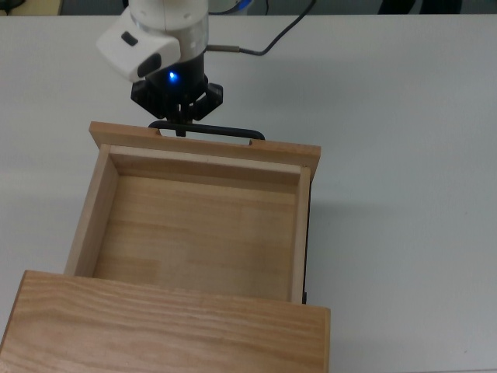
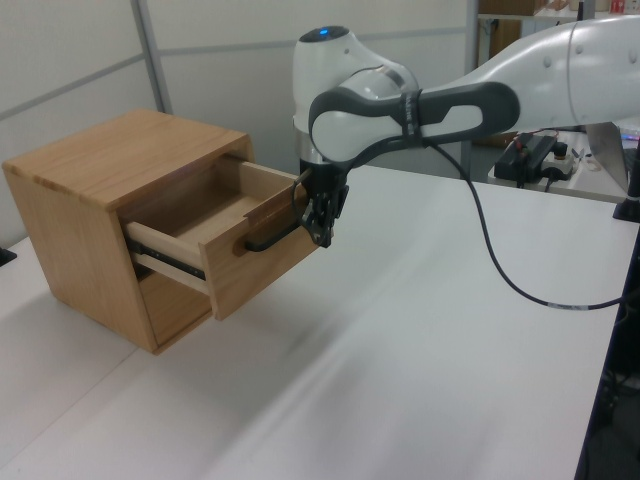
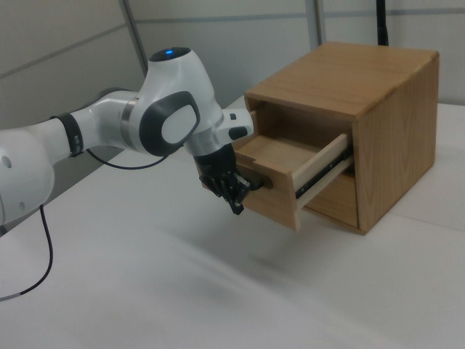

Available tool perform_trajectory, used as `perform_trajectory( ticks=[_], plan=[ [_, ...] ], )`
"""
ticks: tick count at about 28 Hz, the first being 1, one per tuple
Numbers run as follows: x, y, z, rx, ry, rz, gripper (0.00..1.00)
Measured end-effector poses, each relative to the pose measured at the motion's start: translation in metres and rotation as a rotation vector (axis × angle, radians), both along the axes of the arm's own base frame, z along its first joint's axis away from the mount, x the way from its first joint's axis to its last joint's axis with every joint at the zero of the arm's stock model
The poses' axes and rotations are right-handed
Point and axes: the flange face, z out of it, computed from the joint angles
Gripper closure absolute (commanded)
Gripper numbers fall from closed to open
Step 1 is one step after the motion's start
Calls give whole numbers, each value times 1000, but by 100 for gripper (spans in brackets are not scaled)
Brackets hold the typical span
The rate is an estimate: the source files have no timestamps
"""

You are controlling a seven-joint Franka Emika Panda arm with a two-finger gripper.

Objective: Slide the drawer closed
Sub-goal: 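Lower the gripper to the drawer front beside the black handle, then push the drawer front with the gripper into the cabinet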

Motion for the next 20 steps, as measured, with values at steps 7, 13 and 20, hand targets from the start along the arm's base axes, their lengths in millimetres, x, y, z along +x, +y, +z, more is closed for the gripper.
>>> perform_trajectory(
  ticks=[7, 13, 20],
  plan=[
    [23, 1, -19, 1, -21, 1, 100],
    [41, 2, -23, 7, -109, -3, 100],
    [57, 3, -34, 11, -189, 0, 100]
  ],
)
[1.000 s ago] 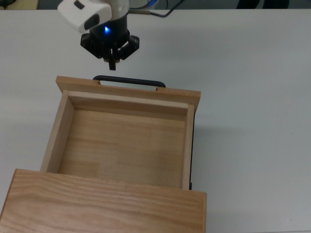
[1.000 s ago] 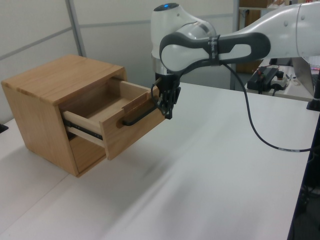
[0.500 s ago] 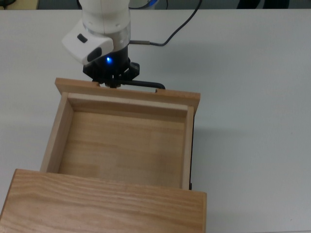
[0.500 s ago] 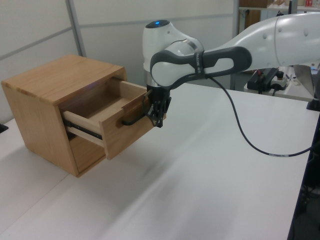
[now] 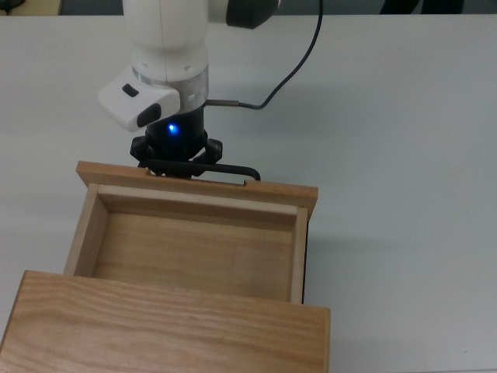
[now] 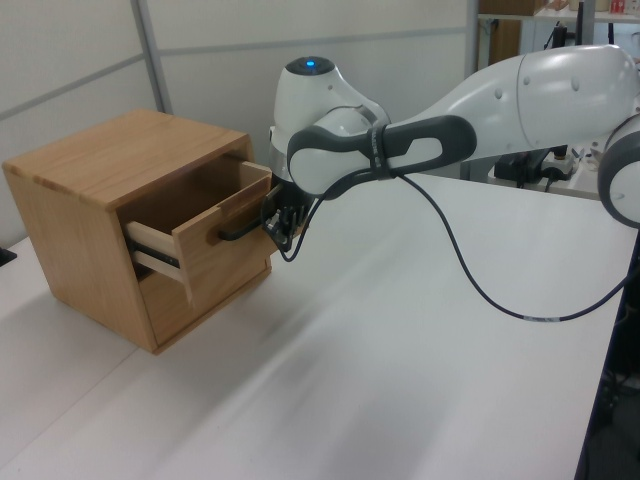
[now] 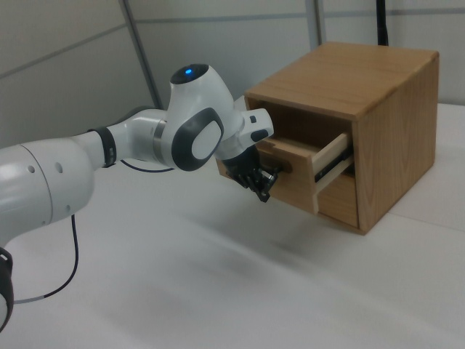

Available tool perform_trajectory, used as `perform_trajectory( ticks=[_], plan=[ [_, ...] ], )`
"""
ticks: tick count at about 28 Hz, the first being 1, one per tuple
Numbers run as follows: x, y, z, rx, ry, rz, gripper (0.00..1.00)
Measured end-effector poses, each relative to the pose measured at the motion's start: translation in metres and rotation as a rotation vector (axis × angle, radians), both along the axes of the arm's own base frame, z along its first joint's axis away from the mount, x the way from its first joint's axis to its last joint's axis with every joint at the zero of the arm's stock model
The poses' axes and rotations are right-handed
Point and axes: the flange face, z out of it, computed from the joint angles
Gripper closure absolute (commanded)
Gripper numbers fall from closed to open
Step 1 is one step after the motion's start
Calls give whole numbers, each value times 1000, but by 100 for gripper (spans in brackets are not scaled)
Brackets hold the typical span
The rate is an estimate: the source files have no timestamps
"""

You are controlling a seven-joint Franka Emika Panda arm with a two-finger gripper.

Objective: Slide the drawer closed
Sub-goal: 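Push the drawer front with the gripper into the cabinet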

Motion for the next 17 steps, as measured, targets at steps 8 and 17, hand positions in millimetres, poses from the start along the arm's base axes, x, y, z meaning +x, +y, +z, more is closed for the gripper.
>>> perform_trajectory(
  ticks=[8, 17],
  plan=[
    [18, 1, -10, 8, -125, 1, 100],
    [33, 2, 0, 29, -298, -17, 100]
  ],
)
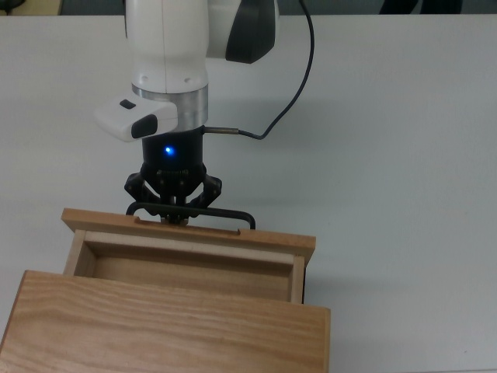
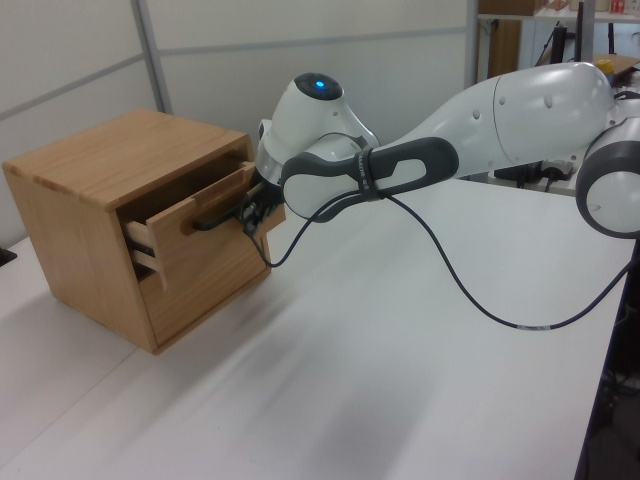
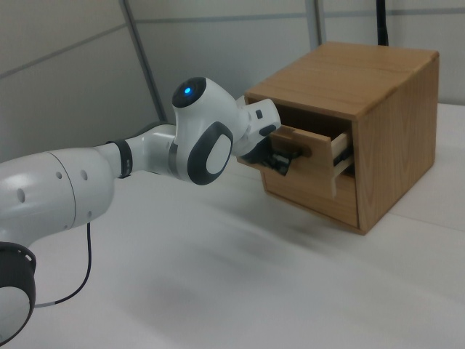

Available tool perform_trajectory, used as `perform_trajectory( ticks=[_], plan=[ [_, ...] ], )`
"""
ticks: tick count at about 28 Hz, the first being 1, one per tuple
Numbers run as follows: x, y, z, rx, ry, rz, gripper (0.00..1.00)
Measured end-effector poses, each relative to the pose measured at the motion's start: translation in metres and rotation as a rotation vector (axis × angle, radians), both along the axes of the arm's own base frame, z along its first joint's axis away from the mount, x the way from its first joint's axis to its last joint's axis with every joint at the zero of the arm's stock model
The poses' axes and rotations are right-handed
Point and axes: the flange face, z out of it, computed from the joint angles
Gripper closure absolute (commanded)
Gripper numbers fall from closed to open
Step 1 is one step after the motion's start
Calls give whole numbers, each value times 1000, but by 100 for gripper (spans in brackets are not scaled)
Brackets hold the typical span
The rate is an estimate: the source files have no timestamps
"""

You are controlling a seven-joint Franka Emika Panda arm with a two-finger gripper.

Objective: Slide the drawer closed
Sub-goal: 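Push the drawer front with the gripper into the cabinet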

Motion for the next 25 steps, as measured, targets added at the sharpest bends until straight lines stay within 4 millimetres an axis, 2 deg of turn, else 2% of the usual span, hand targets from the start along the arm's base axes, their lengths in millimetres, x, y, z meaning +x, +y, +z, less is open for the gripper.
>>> perform_trajectory(
  ticks=[8, 17, 25],
  plan=[
    [4, -4, 15, 6, -89, -7, 100],
    [5, -8, 27, 13, -111, -22, 100],
    [1, -14, 65, 12, -176, -32, 100]
  ],
)
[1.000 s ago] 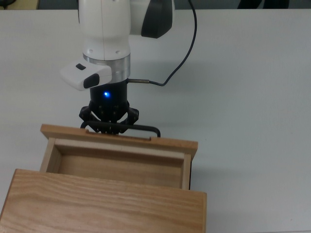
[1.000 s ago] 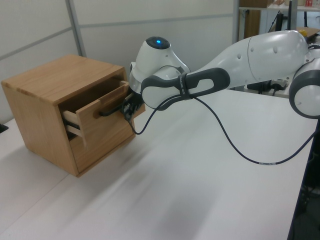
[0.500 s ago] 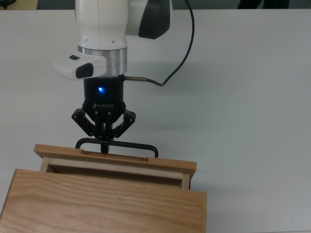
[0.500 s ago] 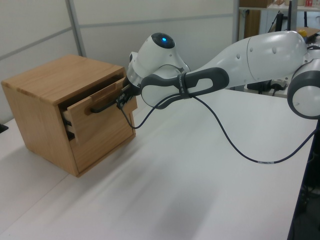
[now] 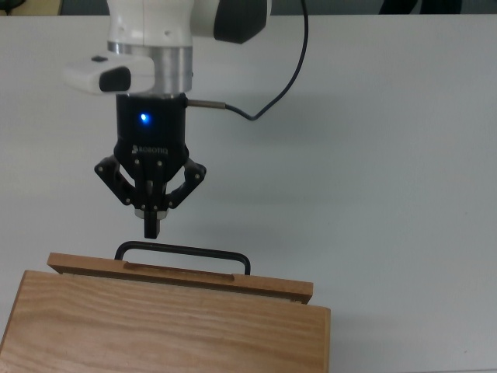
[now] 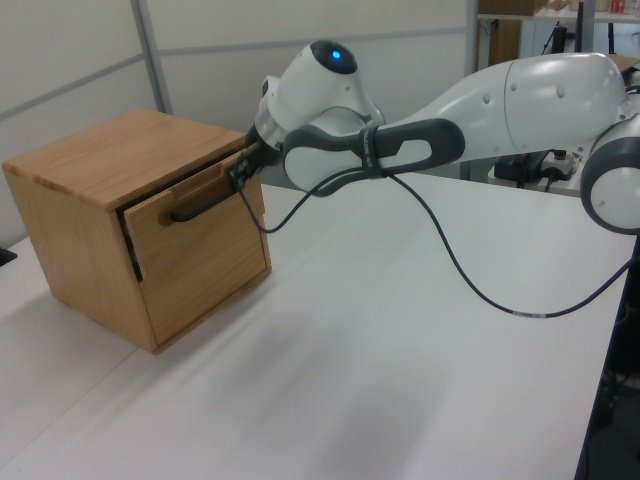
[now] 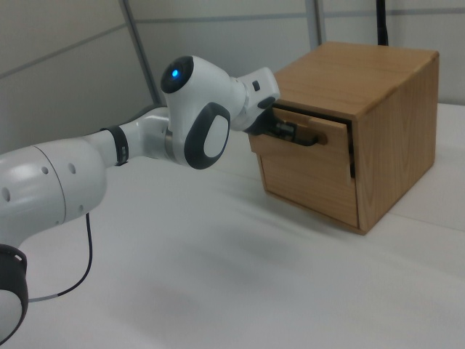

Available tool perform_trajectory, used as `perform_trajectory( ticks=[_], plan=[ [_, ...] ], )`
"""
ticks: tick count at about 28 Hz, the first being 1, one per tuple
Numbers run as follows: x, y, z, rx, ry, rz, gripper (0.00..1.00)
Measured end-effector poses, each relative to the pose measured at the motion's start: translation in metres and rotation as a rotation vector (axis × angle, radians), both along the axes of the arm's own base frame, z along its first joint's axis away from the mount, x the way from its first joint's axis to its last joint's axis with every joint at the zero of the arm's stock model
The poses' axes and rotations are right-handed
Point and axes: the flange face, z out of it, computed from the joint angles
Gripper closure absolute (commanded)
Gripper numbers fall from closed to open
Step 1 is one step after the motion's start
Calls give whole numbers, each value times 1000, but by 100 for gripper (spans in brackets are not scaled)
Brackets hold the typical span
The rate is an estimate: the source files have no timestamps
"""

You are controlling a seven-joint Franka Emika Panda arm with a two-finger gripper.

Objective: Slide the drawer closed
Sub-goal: 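Push the drawer front with the gripper into the cabinet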

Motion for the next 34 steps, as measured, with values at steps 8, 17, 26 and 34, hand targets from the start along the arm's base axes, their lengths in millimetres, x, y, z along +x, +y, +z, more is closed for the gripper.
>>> perform_trajectory(
  ticks=[8, 17, 26, 34],
  plan=[
    [-1, 0, 3, 0, -4, 0, 100],
    [1, 0, -2, 0, -5, 0, 100],
    [7, 0, -14, 1, -37, 3, 100],
    [12, -2, -21, 2, -114, 5, 100]
  ],
)
